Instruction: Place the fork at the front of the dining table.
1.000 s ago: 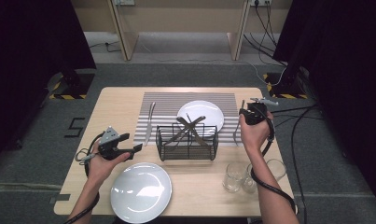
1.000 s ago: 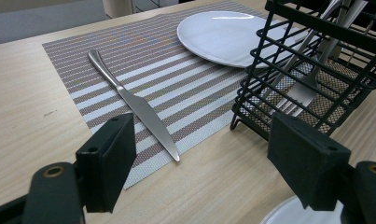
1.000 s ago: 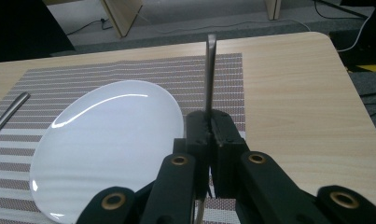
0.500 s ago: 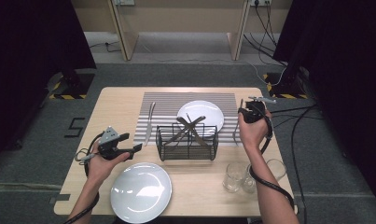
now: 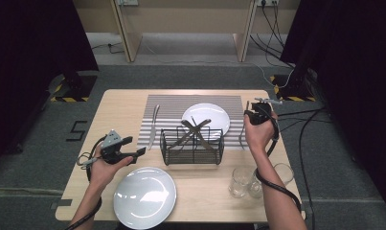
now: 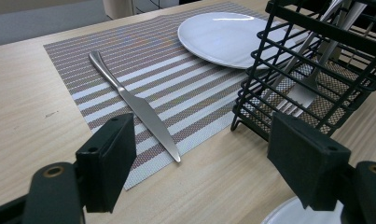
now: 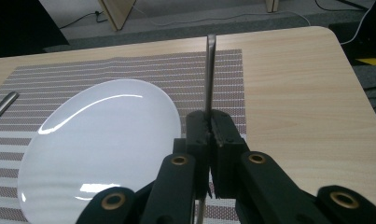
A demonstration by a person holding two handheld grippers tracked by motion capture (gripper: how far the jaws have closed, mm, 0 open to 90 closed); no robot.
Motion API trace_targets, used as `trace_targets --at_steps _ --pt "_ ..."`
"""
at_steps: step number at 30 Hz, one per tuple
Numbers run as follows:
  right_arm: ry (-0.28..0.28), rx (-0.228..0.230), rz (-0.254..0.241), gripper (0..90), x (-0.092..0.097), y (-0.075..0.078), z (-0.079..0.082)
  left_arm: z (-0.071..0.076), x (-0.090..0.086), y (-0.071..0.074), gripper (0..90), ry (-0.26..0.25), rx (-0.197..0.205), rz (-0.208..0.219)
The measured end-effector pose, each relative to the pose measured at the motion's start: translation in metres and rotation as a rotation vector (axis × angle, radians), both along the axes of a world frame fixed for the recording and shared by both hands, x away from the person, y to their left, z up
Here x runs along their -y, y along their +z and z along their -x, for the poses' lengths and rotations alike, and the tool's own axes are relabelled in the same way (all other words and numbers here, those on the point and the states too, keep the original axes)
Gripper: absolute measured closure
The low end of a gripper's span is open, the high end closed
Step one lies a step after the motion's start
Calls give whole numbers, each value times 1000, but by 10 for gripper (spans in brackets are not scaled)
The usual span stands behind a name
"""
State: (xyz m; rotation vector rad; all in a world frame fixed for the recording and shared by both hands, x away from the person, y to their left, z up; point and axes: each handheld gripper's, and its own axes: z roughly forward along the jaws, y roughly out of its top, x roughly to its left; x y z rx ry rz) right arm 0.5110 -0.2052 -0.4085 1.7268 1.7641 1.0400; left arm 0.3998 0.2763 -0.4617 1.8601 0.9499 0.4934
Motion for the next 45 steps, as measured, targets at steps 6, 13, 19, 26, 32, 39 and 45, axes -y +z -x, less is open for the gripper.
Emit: trace_targets --at_steps 6,13,19,26,32,39,45 --pt "-5 -5 -6 872 0 -1 -3 0 0 0 234 1 0 2" --pt "-8 -12 -11 872 1 -2 -5 0 0 0 233 1 0 1" --pt "-11 -19 -16 871 2 -3 -8 0 -1 0 233 1 -1 0" --pt "-16 -23 -23 871 2 -5 -11 0 -1 0 233 1 -2 0" --pt "-18 -27 -24 871 2 -6 -13 0 -1 0 233 1 -2 1" --pt "-25 -40 -29 871 2 -7 -16 -1 -1 0 233 2 -1 3" --pt "-27 -47 -28 870 2 -8 -19 -1 -1 0 233 2 0 3"
